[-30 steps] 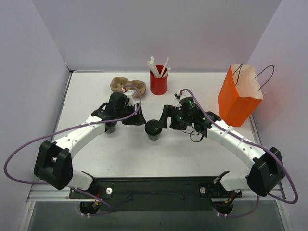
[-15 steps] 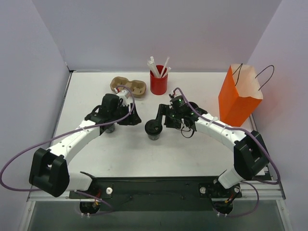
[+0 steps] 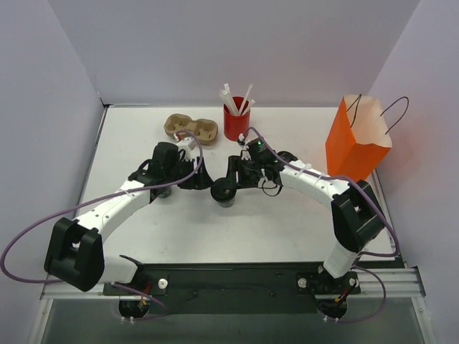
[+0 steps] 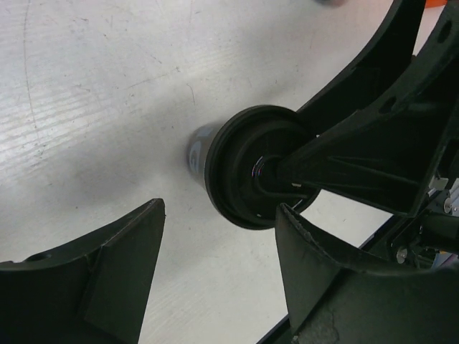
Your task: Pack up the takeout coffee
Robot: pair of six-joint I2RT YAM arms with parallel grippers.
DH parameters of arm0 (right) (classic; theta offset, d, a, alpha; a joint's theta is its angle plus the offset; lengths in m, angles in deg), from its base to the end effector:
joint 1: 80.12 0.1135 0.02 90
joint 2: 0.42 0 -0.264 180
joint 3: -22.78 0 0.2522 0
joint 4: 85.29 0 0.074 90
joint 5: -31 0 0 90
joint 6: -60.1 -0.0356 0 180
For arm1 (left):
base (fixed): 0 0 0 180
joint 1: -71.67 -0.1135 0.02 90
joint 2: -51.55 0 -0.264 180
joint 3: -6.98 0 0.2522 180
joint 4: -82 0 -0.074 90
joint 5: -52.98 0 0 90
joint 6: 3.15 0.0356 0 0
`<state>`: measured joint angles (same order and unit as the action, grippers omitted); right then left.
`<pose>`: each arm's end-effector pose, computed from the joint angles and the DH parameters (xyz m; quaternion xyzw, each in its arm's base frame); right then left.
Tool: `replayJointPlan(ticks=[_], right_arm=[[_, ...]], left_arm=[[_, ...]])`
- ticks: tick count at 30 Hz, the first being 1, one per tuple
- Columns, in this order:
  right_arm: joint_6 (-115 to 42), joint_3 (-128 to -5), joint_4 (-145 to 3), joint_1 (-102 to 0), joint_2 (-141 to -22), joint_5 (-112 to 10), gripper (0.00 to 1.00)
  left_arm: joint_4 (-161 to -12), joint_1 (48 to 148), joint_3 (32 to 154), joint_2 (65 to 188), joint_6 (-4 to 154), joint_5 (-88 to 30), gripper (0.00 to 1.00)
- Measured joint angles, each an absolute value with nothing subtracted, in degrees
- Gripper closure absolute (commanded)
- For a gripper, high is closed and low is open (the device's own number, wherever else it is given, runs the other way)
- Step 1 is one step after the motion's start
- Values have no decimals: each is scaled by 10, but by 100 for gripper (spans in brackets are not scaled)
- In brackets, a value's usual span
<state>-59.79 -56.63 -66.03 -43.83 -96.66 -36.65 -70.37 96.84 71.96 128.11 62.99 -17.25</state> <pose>0.2955 0.2338 0.2399 -0.1365 0.8682 0.3875 0.2783 0.2564 -0.1338 0.2517 0.0838 0.8891 -0.3164 0.3201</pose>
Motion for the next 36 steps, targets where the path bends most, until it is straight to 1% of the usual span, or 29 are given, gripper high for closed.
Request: replayJointPlan(ticks=[5,14,23,28,31,36], right_arm=[[-576,-572,-660,-438,-978,-322,50],[-559,-576,-650,-446,-985,-294,51],[-554,-577,-648,-452,-986,-281,54],[-553,-577,-648,-453,-986,-281,55],[-553,-577,-649,-453,-986,-281,54],[-555,-577,-648,-453,-986,-281,49]], left_arm=[[-740,968,714,1304,628,-158,27],[-789,969,698,1356,619,-136,28],[-828,975,680,1359,615,-110,28],[-828,975,675,1359,610,-104,32],[-830,975,674,1359,607,-104,34],[-837,975,673,1360,601,-103,36]])
